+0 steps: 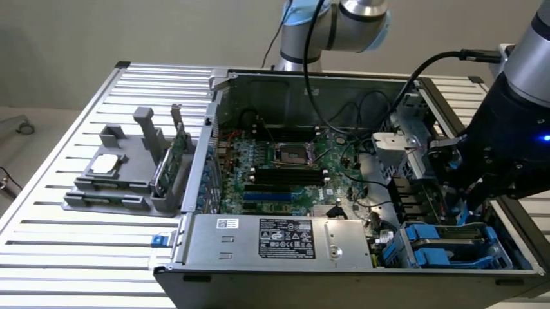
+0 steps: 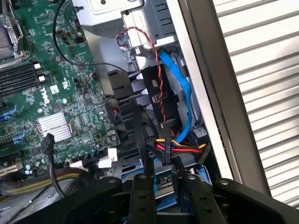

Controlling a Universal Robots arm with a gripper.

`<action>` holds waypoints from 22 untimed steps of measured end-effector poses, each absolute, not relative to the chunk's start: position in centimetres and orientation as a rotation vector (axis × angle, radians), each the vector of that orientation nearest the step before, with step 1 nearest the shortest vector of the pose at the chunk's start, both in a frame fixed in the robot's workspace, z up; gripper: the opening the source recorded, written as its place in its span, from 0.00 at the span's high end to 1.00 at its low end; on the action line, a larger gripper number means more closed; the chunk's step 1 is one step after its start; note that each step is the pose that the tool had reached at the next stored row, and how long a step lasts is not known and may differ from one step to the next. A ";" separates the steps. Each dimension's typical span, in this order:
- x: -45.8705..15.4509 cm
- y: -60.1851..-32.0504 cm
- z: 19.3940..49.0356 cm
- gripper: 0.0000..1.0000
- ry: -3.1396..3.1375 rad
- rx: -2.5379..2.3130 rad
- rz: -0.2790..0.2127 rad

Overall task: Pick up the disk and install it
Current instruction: 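Insert the first disk wire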

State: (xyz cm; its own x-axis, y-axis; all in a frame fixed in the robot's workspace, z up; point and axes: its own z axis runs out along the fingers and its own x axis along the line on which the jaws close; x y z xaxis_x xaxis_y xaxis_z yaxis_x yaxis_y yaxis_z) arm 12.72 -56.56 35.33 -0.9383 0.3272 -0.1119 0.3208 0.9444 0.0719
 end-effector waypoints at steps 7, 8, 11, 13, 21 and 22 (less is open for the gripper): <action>12.7 -56.2 35.3 0.70 2.974 0.495 0.047; 12.7 -56.1 35.3 0.70 2.973 0.495 0.042; 12.7 -55.9 35.3 0.70 2.973 0.494 0.034; 12.8 -55.8 35.3 0.73 2.972 0.494 0.029; 12.8 -55.5 35.3 0.83 2.969 0.491 -0.005; 12.8 -55.4 35.3 0.83 2.968 0.490 -0.012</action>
State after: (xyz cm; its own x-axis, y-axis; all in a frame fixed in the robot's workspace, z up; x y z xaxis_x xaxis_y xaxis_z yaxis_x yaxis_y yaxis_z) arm 12.83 -55.43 35.33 -0.9382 0.3197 -0.1325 0.3207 0.9471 0.0137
